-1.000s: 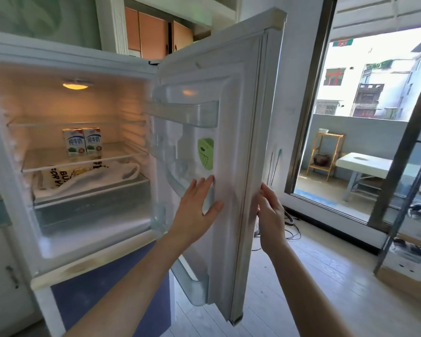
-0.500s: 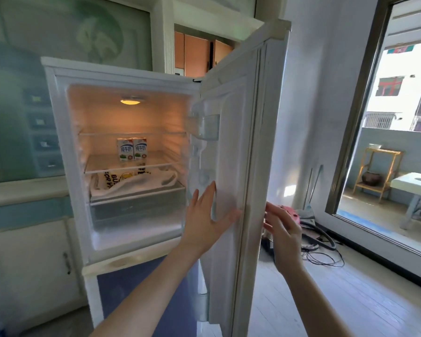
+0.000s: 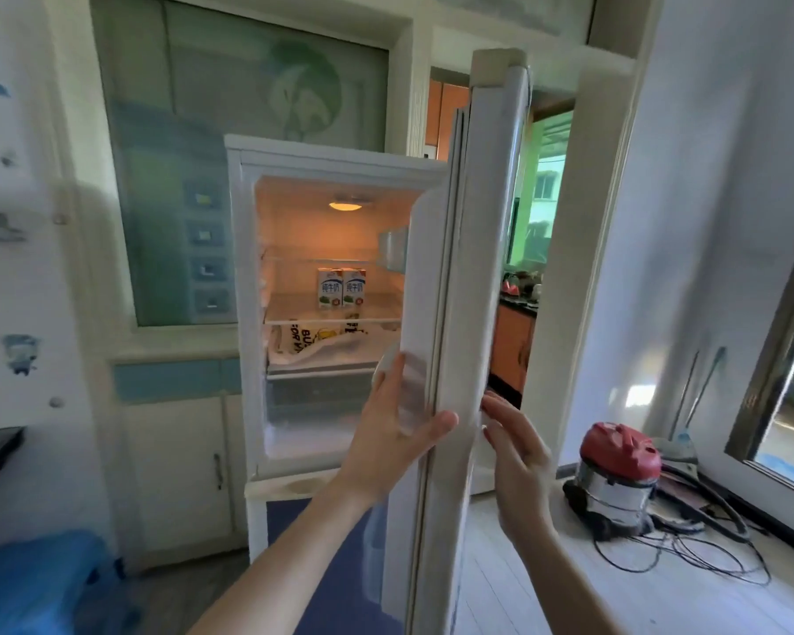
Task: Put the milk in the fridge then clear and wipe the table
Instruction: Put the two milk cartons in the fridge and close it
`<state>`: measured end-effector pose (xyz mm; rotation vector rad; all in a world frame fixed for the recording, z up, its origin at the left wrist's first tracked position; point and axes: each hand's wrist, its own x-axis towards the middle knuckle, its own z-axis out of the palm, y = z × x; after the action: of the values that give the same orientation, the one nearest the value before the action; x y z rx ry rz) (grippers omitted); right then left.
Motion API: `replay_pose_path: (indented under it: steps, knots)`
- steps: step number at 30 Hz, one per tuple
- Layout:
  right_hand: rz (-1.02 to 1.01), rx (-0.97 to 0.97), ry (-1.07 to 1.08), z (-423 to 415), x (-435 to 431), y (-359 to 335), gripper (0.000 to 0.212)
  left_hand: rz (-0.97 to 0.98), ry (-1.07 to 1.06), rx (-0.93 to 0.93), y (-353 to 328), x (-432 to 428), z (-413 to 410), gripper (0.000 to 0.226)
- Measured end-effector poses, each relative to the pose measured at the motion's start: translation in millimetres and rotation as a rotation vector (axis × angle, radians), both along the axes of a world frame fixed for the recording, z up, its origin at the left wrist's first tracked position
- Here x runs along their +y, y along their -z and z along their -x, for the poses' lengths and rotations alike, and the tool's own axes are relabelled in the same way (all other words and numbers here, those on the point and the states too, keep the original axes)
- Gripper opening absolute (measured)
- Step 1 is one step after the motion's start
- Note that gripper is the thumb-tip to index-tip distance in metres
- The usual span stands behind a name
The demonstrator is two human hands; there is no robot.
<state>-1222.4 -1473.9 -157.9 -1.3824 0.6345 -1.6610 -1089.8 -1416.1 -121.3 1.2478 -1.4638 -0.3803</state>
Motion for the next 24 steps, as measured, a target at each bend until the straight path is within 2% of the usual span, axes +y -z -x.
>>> replay_pose_path:
  steps: [2, 6, 12, 17, 19, 24]
  knots:
    - [0.023, 0.033, -0.017, -11.7, 1.7, 0.1, 0.051, 0.009, -0.002, 0.032, 1.1, 1.8, -8.7, 0.105]
    - [0.059, 0.081, -0.042, -38.1, 1.5, -2.1, 0.048, 0.066, 0.056, 0.113, -7.2, 11.2, -24.4, 0.079]
    - [0.117, 0.124, -0.003, -82.4, -7.2, 3.6, 0.056, 0.057, 0.023, 0.115, -3.8, 4.5, -65.1, 0.087]
    - [0.117, 0.101, -0.014, -121.6, -17.3, 3.7, 0.047, 0.037, -0.03, 0.133, 2.1, -9.9, -106.8, 0.063]
    - [0.124, 0.098, 0.013, -139.6, -24.4, 4.2, 0.046, 0.036, -0.038, 0.125, 3.8, -17.2, -128.6, 0.067]
    - [0.132, 0.18, 0.101, -177.1, -50.5, 5.4, 0.072, 0.037, 0.003, 0.1, 6.6, -33.2, -177.3, 0.068]
